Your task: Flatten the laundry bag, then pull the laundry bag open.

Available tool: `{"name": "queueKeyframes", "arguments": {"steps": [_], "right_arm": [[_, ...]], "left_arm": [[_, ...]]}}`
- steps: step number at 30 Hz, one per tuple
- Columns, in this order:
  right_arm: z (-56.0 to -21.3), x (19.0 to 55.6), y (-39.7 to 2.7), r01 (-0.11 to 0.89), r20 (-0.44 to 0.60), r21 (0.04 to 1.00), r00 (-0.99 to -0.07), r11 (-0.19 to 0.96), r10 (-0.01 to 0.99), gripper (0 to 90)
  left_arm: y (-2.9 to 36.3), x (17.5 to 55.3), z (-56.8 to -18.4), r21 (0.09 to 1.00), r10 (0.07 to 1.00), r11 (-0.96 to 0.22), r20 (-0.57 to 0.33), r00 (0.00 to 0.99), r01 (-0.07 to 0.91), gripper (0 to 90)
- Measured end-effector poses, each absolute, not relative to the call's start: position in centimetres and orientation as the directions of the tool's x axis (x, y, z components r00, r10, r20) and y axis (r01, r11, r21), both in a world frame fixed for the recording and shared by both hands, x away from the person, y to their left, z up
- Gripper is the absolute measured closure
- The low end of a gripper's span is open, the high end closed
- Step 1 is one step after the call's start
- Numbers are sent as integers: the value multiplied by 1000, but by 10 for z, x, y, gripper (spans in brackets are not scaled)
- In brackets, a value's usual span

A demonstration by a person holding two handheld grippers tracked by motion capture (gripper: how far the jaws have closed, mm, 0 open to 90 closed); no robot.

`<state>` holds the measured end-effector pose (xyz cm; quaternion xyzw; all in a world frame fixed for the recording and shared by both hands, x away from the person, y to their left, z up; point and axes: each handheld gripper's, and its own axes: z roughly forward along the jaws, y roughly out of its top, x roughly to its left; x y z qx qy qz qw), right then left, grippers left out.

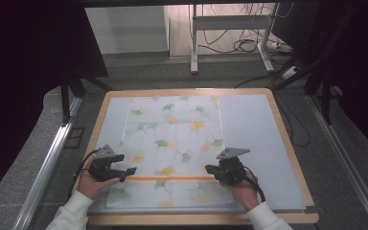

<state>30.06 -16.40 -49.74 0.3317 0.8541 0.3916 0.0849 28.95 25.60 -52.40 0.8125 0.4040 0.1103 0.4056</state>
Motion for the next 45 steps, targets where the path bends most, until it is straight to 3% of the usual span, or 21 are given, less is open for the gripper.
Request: {"name": "queueKeyframes", "arguments": {"steps": [14, 45], "right_arm": [[-510, 269, -185, 544, 143, 691, -749, 477, 647, 879], [-515, 272, -182, 556, 145, 672, -746, 488, 651, 883]], "left_arm": [[239, 286, -520, 749, 720, -395, -106, 685, 532, 229], [173, 290, -508, 752, 585, -480, -109, 804, 451, 235]]}}
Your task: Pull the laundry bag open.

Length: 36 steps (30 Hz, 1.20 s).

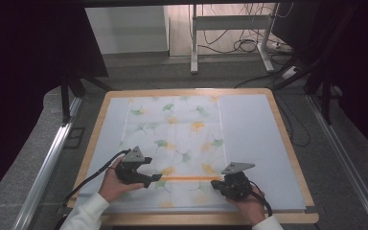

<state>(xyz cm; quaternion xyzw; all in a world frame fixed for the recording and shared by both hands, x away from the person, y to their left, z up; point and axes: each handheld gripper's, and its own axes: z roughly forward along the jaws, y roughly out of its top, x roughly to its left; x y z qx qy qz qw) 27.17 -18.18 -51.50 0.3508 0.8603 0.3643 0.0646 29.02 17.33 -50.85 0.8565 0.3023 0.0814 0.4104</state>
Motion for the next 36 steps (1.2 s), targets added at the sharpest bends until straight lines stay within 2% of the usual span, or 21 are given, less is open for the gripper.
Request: {"name": "queueKeyframes", "arguments": {"steps": [5, 13, 15, 23, 27, 29, 36], "right_arm": [[-515, 266, -188, 563, 145, 674, -736, 479, 661, 883], [-515, 262, -199, 572, 143, 680, -717, 459, 682, 883], [-516, 263, -198, 572, 141, 675, -720, 466, 680, 883], [-515, 257, -210, 589, 150, 676, -699, 443, 700, 882], [-515, 253, -218, 601, 155, 677, -681, 425, 715, 882], [-514, 252, -220, 603, 159, 677, -679, 422, 716, 882], [-516, 255, -219, 600, 149, 671, -685, 436, 713, 881]], "left_arm": [[157, 291, -505, 760, 557, -480, -122, 822, 438, 243], [129, 295, -507, 742, 533, -533, -78, 843, 406, 249], [123, 296, -509, 747, 522, -522, -102, 847, 412, 256], [103, 293, -508, 742, 475, -551, -96, 875, 380, 264], [90, 294, -512, 741, 457, -554, -110, 883, 379, 285], [88, 297, -514, 745, 443, -533, -159, 882, 401, 299], [87, 303, -516, 743, 455, -524, -171, 874, 418, 318]]}}
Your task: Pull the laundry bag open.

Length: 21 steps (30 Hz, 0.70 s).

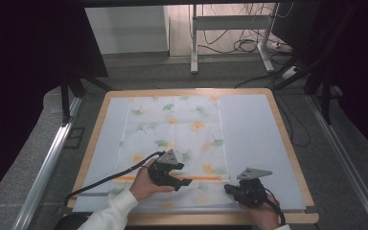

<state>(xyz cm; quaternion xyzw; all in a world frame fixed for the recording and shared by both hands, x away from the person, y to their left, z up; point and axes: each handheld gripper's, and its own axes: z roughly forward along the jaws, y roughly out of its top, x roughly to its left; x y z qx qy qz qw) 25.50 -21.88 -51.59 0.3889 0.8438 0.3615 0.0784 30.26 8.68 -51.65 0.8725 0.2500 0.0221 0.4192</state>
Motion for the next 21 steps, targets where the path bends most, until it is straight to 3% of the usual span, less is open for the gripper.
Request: {"name": "queueKeyframes", "arguments": {"steps": [2, 4, 9, 14, 16, 21], "right_arm": [[-516, 255, -217, 601, 149, 669, -684, 436, 714, 881], [-516, 256, -217, 597, 142, 668, -688, 444, 712, 881], [-521, 256, -214, 600, 123, 649, -690, 468, 714, 882], [-521, 256, -214, 597, 121, 651, -691, 469, 712, 882], [-521, 256, -214, 596, 121, 652, -693, 469, 711, 882], [-521, 256, -213, 592, 116, 650, -697, 477, 708, 882]], "left_arm": [[84, 303, -517, 741, 458, -527, -166, 873, 417, 317], [72, 296, -515, 729, 448, -583, -81, 890, 360, 317], [52, 291, -512, 718, 413, -624, -33, 910, 309, 312], [44, 293, -506, 722, 415, -619, -31, 909, 307, 320], [43, 297, -502, 754, 425, -561, -93, 900, 343, 325], [42, 303, -503, 747, 440, -559, -100, 892, 360, 339]]}}
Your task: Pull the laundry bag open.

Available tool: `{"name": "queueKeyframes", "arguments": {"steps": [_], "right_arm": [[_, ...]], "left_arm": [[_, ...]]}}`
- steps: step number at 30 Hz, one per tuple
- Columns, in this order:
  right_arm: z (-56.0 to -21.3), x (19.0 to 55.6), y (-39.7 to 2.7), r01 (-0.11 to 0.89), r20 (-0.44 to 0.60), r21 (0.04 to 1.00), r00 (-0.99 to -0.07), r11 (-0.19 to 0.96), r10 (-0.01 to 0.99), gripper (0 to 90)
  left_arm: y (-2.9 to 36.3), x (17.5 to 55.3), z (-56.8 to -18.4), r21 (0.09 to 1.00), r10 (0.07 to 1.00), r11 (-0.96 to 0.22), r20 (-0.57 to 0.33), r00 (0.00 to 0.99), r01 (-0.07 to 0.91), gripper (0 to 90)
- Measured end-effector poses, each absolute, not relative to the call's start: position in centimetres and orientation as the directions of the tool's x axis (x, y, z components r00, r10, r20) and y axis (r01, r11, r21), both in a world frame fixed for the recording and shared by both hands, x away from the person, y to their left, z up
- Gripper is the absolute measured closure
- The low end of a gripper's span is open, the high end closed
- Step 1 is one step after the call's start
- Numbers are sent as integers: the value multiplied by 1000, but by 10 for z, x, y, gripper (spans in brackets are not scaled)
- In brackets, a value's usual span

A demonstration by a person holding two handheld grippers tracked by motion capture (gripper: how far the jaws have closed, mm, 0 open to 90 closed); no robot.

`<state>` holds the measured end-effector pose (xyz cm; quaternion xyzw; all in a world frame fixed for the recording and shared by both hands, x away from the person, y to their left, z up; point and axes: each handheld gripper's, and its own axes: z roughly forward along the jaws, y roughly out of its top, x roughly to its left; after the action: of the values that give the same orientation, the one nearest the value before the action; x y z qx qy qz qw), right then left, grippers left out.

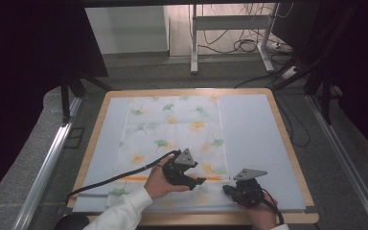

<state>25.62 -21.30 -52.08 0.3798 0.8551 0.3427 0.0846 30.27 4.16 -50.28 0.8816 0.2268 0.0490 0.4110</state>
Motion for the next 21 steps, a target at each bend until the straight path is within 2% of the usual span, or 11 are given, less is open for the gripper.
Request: {"name": "queueKeyframes", "arguments": {"steps": [3, 9, 10, 18, 21], "right_arm": [[-521, 256, -213, 592, 114, 648, -698, 480, 707, 881], [-521, 257, -213, 589, 113, 647, -702, 484, 703, 880], [-521, 257, -213, 590, 117, 649, -702, 481, 703, 880], [-521, 258, -214, 593, 126, 647, -703, 479, 700, 880], [-521, 258, -214, 594, 128, 647, -702, 478, 700, 881]], "left_arm": [[33, 301, -503, 735, 422, -593, -64, 905, 328, 337], [21, 306, -501, 729, 408, -608, -54, 911, 315, 345], [18, 308, -502, 742, 413, -579, -91, 906, 338, 347], [15, 317, -506, 752, 439, -549, -113, 891, 366, 371], [9, 316, -506, 736, 429, -590, -64, 901, 333, 372]]}}
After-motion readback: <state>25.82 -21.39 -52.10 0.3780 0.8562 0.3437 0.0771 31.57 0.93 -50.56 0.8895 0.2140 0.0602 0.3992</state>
